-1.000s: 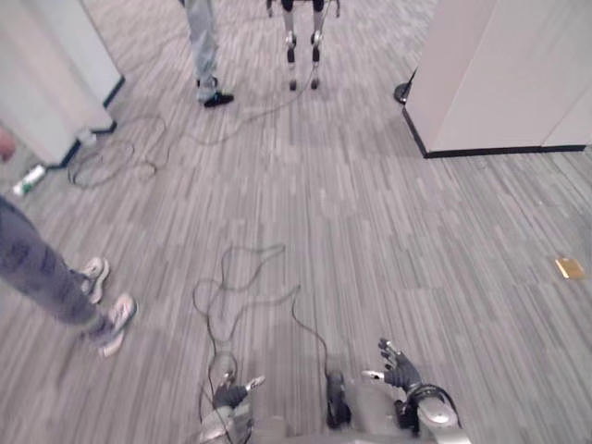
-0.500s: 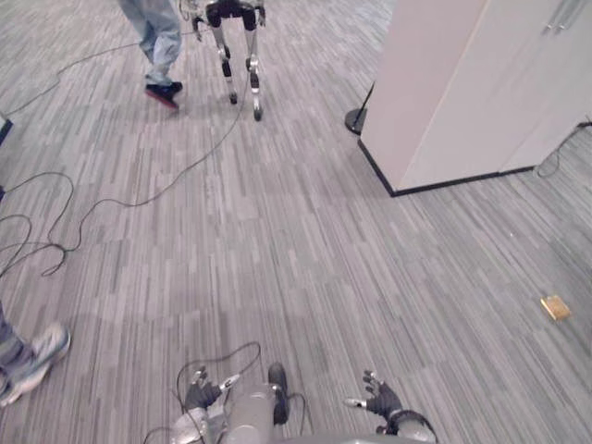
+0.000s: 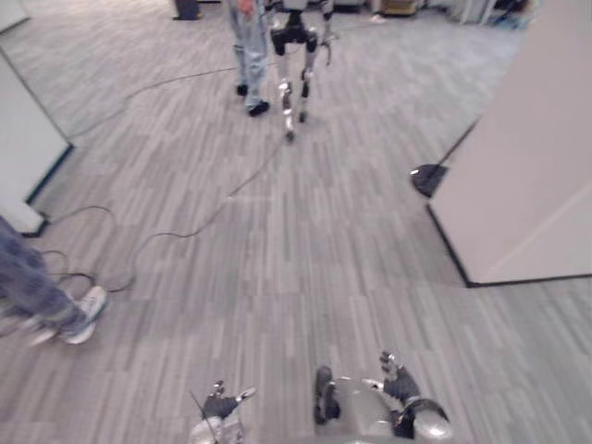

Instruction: Organize washtable

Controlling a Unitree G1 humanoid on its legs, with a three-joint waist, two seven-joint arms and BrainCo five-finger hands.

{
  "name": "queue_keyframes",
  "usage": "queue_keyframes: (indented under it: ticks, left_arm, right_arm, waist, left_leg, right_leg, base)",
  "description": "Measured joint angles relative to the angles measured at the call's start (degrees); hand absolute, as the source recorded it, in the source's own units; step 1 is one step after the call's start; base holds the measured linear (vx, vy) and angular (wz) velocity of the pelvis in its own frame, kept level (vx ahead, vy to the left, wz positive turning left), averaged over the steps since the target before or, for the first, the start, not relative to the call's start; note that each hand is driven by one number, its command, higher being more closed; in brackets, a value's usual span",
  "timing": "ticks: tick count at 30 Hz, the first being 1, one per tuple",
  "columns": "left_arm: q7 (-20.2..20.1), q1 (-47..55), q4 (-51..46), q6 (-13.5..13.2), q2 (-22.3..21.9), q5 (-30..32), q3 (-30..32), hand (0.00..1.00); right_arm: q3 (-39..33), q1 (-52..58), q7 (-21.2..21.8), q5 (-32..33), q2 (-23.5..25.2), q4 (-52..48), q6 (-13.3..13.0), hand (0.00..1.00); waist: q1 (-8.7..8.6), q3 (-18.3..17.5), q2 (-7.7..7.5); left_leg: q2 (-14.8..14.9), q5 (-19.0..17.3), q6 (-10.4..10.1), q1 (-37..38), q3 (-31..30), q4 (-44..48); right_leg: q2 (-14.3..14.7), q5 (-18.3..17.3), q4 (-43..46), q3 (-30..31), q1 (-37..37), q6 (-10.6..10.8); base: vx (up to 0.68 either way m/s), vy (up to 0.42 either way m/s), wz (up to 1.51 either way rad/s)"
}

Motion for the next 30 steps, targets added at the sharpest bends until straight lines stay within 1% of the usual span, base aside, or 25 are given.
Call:
queue_keyframes:
  ticks: [1,2,3,4,5,6,8,9,10,11,12,13,14,15,16,17,18,20,22,23,24,26,27,29,30]
  left_arm:
    - [0.07,0.57,-0.17,0.08,-0.59,0.0,1.59,0.0]
    - [0.15,0.73,-1.86,0.27,-0.34,-0.28,2.3,0.0]
    - [0.16,1.03,-2.73,0.29,0.35,-0.22,2.23,0.0]
    - [0.08,1.26,-3.9,-0.08,1.56,-0.31,2.21,0.0]
    - [0.02,1.51,-4.78,-0.47,1.91,-0.57,2.21,0.0]
    - [-0.01,1.55,-5.27,-0.68,1.87,-0.57,2.21,0.0]
    - [-0.07,1.61,-5.75,-1.13,1.38,-0.58,2.22,0.0]
    - [-0.02,1.65,-5.84,-1.56,1.13,-0.59,2.25,0.0]
    - [0.0,1.68,-5.7,-1.63,0.47,-0.58,2.13,0.0]
    - [0.02,1.69,-5.53,-1.7,0.26,-0.68,2.02,0.0]
    - [0.0,2.16,-5.27,-1.84,0.05,-1.34,1.28,0.0]
    - [-0.16,2.01,-4.47,-2.0,1.11,-1.53,0.54,0.0]
    - [-0.17,2.0,-4.18,-1.99,1.51,-1.53,0.43,0.0]
    - [-0.14,2.28,-3.95,-1.9,2.52,-1.72,0.45,0.0]
    - [-0.2,2.24,-3.71,-1.71,3.69,-1.65,0.29,0.0]
    - [-0.15,2.11,-3.64,-1.57,4.12,-1.64,0.39,0.0]
    - [-0.07,1.46,-3.19,-1.29,5.0,-1.76,0.6,0.0]
    - [0.04,0.91,-1.71,-0.54,5.14,-1.58,0.49,0.0]
    - [0.06,0.87,-0.42,-0.26,4.75,-0.87,-1.57,0.0]
    - [-0.11,0.47,-0.27,-0.22,4.66,-0.47,-2.45,0.0]
    - [-0.11,-0.02,-0.21,-0.15,4.62,-0.43,-2.44,0.0]
    - [-0.09,-1.07,0.28,0.01,4.0,-0.24,-2.44,0.0]
    - [-0.1,-1.27,0.26,0.02,3.72,-0.02,-2.44,0.0]
    - [-0.1,-1.24,-0.2,0.02,2.85,0.18,-2.36,0.0]
    - [-0.16,-0.89,-1.06,-0.07,2.98,0.29,-2.36,0.0]
  right_arm:
    - [0.28,-0.27,-0.34,0.03,-0.52,-0.11,0.44,0.0]
    - [0.34,-1.09,-0.61,0.17,0.12,1.22,0.88,0.0]
    - [0.54,-1.38,-0.96,0.24,0.64,2.24,1.14,0.0]
    - [1.51,-1.42,-1.28,0.6,1.78,3.74,1.5,0.0]
    - [2.98,-1.52,-1.25,0.6,2.53,4.7,1.53,0.0]
    - [3.41,-2.22,-1.22,0.59,2.67,4.97,1.56,0.0]
    - [3.28,-3.5,-1.23,0.51,3.34,6.72,1.65,0.0]
    - [2.64,-3.51,-1.33,0.46,3.37,7.36,1.68,0.0]
    - [2.4,-3.16,-1.4,-0.12,2.93,7.87,1.5,0.0]
    - [2.46,-2.92,-1.38,-0.4,2.56,8.13,1.4,0.0]
    - [2.45,-2.57,-1.39,-1.11,1.99,8.53,1.31,0.0]
    - [2.05,-2.1,-1.46,-1.65,2.46,9.69,1.37,0.0]
    - [1.89,-1.84,-1.45,-1.69,2.7,10.01,1.33,0.0]
    - [1.23,-0.61,-1.42,-1.77,3.29,11.06,1.36,0.0]
    - [0.49,0.37,-1.22,-1.38,3.72,11.52,1.37,0.0]
    - [-0.15,0.39,-0.98,-1.32,4.21,11.3,1.3,0.0]
    - [-1.1,-0.02,-0.59,-1.39,4.87,10.84,1.01,0.0]
    - [-0.91,-0.17,0.92,-0.77,4.67,8.95,-0.02,0.0]
    - [-0.58,-0.34,-0.06,-1.4,3.13,7.97,-0.35,0.0]
    - [-1.26,-0.42,-0.53,-1.19,2.76,7.58,-0.32,0.0]
    - [-1.41,-0.41,-0.77,-0.98,2.74,6.96,-0.32,0.0]
    - [-1.75,-0.35,-1.25,-0.39,2.91,5.31,-0.35,0.0]
    - [-1.81,-0.27,-1.27,-0.37,2.96,5.19,-0.33,0.0]
    - [-1.77,0.26,-1.37,-0.41,3.22,4.17,-0.15,0.0]
    - [-1.22,0.91,-1.38,-0.55,3.71,3.94,0.2,0.0]
  waist:
    - [1.3,0.93,1.45]
    - [1.52,2.08,0.69]
    - [1.87,2.49,-0.63]
    - [3.36,2.41,-2.81]
    - [4.58,2.13,-3.39]
    - [4.64,1.86,-3.94]
    - [4.73,2.2,-3.79]
    - [4.91,2.27,-3.33]
    - [5.4,1.88,-2.11]
    - [5.76,1.56,-1.39]
    - [6.0,0.77,0.1]
    - [5.5,-0.72,-1.98]
    - [5.47,-1.09,-2.64]
    - [5.53,-2.44,-5.03]
    - [5.18,-2.98,-7.09]
    - [4.57,-2.53,-7.86]
    - [3.37,-0.78,-8.09]
    - [3.44,0.09,-8.42]
    - [3.1,0.09,-6.65]
    - [2.86,0.09,-6.16]
    - [2.42,0.1,-6.11]
    - [0.98,0.26,-5.93]
    - [0.95,0.25,-5.95]
    - [1.06,-0.02,-6.37]
    - [0.67,-0.63,-7.83]
  left_leg:
    - [5.5,-0.15,0.75,-6.04,3.36,12.81]
    - [8.15,-2.78,3.36,-10.37,5.29,19.42]
    - [8.65,-3.94,3.36,-12.29,6.06,20.07]
    - [9.7,-5.82,2.96,-16.26,8.62,17.79]
    - [10.52,-7.77,2.33,-20.48,10.69,12.39]
    - [10.61,-8.41,2.32,-22.12,11.33,8.32]
    - [8.43,-8.23,2.19,-24.34,12.22,-10.44]
    - [6.64,-6.57,0.89,-24.5,11.58,-25.26]
    - [6.11,-5.09,0.43,-25.36,10.11,-34.38]
    - [6.44,-5.04,0.36,-26.22,9.12,-36.81]
    - [7.21,-2.14,2.62,-27.2,7.73,-37.62]
    - [4.65,5.29,7.16,-25.91,7.91,-36.1]
    - [4.01,5.67,7.68,-25.43,8.14,-36.2]
    - [1.65,5.83,8.18,-23.76,8.77,-36.22]
    - [-1.53,3.03,11.02,-22.3,8.62,-34.49]
    - [-2.81,1.0,11.68,-21.15,8.23,-33.64]
    - [-4.86,-2.2,11.22,-17.32,7.06,-33.52]
    - [-6.6,-5.85,11.13,-9.3,6.64,-35.62]
    - [-6.03,-7.6,11.02,-0.54,6.17,-39.57]
    - [-5.86,-8.38,10.9,2.58,5.46,-41.68]
    - [-5.91,-8.57,10.87,3.86,4.86,-42.64]
    - [-5.92,-9.75,9.35,8.07,1.6,-45.03]
    - [-5.93,-10.43,8.39,8.99,0.98,-44.77]
    - [-6.05,-13.22,6.47,10.31,-0.76,-40.73]
    - [-6.89,-15.02,4.85,8.53,-1.51,-31.7]
  right_leg:
    - [2.66,-2.12,-1.51,1.22,4.4,-0.42]
    - [3.22,-4.81,-2.81,2.26,10.15,-0.68]
    - [3.07,-5.71,-3.7,3.33,13.02,-0.57]
    - [2.77,-6.74,-6.73,6.43,17.79,-0.18]
    - [2.68,-7.31,-9.98,9.53,21.49,0.21]
    - [2.56,-7.45,-11.37,10.87,23.46,0.44]
    - [1.0,-8.47,-14.54,14.37,28.75,2.43]
    - [-0.35,-9.44,-16.11,16.29,31.55,4.02]
    - [-0.72,-10.21,-17.89,18.23,33.9,5.2]
    - [-0.73,-10.65,-18.63,19.0,35.16,5.4]
    - [-0.23,-12.07,-18.8,20.7,37.82,5.54]
    - [-2.6,-12.96,-15.56,21.51,39.09,5.98]
    - [-3.48,-13.13,-13.78,21.45,38.55,6.29]
    - [-5.43,-13.29,-4.78,21.55,35.52,7.66]
    - [-7.02,-10.73,5.99,21.54,32.2,11.6]
    - [-7.27,-7.28,12.08,21.64,30.07,13.5]
    - [-7.49,0.6,25.69,20.89,25.1,15.37]
    - [-9.24,-6.2,39.31,17.43,17.35,12.56]
    - [-8.67,-14.3,37.01,11.17,10.61,10.21]
    - [-7.7,-16.49,33.19,9.36,5.32,10.33]
    - [-6.99,-16.76,30.83,8.63,2.78,10.67]
    - [-5.69,-14.97,16.27,5.65,-2.22,9.82]
    - [-5.23,-13.33,12.18,5.5,-2.38,9.25]
    - [-4.47,-8.26,4.97,6.07,-1.73,6.69]
    - [-5.3,-2.48,3.92,6.33,-0.12,4.97]
  base:
    - [0.96,-0.04,-0.55]
    - [0.78,-0.068,-0.53]
    - [0.74,-0.097,-0.62]
    - [0.71,-0.085,-1.02]
    - [0.7,-0.05,-1.17]
    - [0.72,0.036,-1.18]
    - [0.75,0.133,-0.98]
    - [0.89,0.265,-1.12]
    - [0.74,0.236,-1.12]
    - [0.79,0.373,-1.01]
    - [0.84,0.425,-0.67]
    - [1.01,0.515,-0.45]
    - [0.83,0.427,-0.08]
    - [0.79,0.403,0.2]
    - [0.78,0.378,0.3]
    - [0.73,0.328,0.55]
    - [0.65,0.275,0.43]
    - [0.6,0.236,0.18]
    - [0.62,0.2,0.06]
    - [0.56,0.148,0.17]
    - [0.58,0.093,0.35]
    - [0.61,0.028,0.68]
    - [0.65,-0.011,0.88]
    - [0.7,-0.065,0.97]
    - [0.86,-0.138,1.27]
